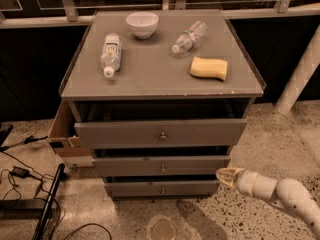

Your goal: Close middle drawer

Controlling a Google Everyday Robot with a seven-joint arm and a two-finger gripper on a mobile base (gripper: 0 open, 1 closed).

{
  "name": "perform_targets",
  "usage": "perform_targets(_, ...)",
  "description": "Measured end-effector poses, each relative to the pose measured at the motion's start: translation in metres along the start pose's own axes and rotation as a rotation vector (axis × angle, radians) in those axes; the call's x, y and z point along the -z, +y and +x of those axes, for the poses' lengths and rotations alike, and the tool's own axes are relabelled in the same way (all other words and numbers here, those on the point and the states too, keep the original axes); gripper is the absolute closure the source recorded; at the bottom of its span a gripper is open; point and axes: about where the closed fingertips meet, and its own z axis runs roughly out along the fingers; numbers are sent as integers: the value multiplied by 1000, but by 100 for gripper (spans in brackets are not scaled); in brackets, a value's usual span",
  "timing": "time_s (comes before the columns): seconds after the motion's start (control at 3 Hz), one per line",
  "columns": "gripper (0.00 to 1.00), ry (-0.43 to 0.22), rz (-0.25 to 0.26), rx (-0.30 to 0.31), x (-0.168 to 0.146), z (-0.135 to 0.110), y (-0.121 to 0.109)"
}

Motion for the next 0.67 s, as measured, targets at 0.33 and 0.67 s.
perform_targets(0.33,100,-25,-85,-44,7,1,2)
perform_targets(0.67,100,-58,-208,-143,27,-5,9)
